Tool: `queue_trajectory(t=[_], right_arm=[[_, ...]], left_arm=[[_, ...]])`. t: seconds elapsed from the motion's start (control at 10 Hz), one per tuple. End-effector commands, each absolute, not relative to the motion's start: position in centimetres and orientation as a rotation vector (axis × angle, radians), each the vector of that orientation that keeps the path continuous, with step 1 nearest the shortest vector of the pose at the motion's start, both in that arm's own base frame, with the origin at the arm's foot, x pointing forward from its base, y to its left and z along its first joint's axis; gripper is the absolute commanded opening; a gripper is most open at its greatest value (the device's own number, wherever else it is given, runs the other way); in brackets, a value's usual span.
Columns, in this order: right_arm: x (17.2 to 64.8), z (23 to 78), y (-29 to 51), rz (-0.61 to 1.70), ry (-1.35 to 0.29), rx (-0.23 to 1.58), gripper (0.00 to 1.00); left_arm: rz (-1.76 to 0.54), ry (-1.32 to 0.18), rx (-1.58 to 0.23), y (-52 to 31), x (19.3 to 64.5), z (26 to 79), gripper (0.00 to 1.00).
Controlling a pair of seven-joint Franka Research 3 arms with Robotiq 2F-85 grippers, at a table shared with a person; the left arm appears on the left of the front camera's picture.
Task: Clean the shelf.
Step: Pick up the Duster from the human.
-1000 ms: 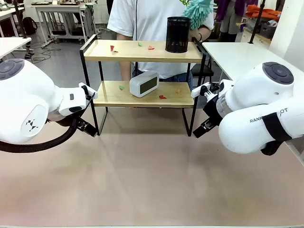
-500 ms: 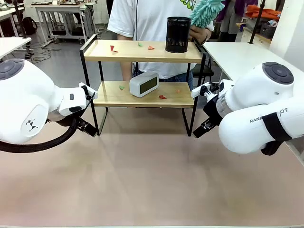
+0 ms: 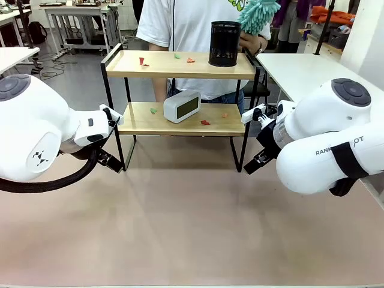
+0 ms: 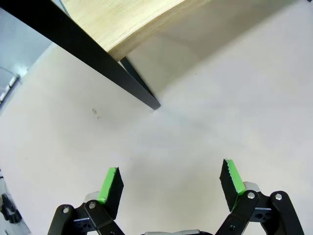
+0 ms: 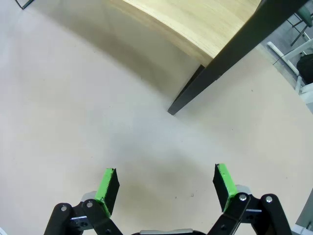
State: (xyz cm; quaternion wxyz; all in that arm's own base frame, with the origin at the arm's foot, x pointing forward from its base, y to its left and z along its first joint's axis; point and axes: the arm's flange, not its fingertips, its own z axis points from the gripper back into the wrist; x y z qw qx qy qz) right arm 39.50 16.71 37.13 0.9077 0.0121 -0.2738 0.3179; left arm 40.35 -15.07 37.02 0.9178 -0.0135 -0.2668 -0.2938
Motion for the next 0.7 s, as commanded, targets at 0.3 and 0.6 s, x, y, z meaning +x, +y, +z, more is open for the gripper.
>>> queue_trajectory(t=[0.3,0.6], right_arm=[[35.7,39.4,15.7,0.635,-0.220,0.197,1.00],[27.0,45.9,5.9,0.369,-0.364,0.630,1.00]], left_arm=[[-0.710,-0.319,-0.233,-13.6,36.6,40.8,1.00],[-0.676,-0.462,-0.566,-4.9,29.5,47.4,1.00]])
